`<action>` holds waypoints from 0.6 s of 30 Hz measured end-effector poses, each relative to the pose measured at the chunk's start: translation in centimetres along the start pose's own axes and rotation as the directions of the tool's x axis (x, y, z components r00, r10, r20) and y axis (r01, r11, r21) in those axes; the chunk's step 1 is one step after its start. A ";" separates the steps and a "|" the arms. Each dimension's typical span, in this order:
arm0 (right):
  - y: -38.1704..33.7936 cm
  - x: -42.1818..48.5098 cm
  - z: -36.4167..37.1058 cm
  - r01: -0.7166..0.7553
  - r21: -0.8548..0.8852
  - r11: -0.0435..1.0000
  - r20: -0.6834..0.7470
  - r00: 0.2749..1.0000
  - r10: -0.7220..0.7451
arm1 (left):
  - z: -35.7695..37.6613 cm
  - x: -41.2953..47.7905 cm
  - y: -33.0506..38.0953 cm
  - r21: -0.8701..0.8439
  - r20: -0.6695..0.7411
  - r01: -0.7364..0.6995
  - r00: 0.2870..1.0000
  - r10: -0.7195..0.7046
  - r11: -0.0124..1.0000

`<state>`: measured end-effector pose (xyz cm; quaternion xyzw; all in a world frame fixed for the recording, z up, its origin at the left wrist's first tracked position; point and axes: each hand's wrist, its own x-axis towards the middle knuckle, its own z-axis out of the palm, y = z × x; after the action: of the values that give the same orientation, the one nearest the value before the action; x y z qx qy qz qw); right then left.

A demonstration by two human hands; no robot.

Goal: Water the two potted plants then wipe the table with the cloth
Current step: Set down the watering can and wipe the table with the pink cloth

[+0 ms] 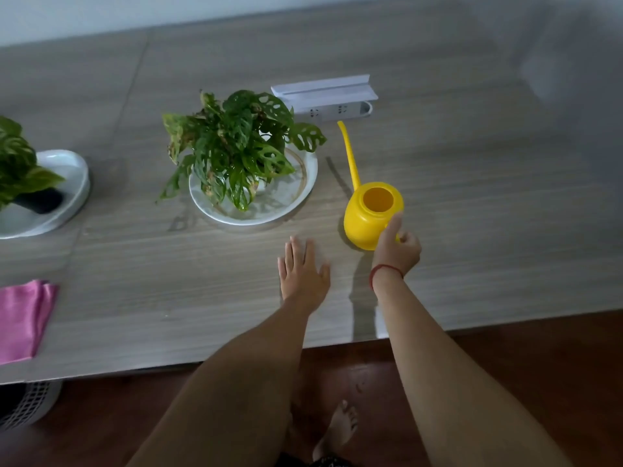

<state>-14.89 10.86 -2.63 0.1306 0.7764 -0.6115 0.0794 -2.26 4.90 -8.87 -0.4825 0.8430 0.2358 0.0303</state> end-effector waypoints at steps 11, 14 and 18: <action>-2.4 -9.9 5.8 0.719 0.031 0.694 0.177 0.680 -0.712 | -7.2 -1.5 -6.2 -0.125 -0.131 0.080 0.987 -0.096 0.989; -1.4 -16.2 9.4 0.701 0.088 0.707 0.380 0.633 -0.675 | -11.7 -2.1 -11.7 -0.193 -0.209 0.173 0.955 -0.212 0.966; 1.0 -24.8 14.3 0.691 0.056 0.721 0.698 0.490 -0.523 | -18.1 -3.4 -21.1 -0.251 -0.311 0.272 0.886 -0.343 0.929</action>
<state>8.53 -5.46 0.06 -0.3930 0.7530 -0.5074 0.1452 20.19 -8.99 0.33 -0.6451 0.7192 0.2221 -0.1312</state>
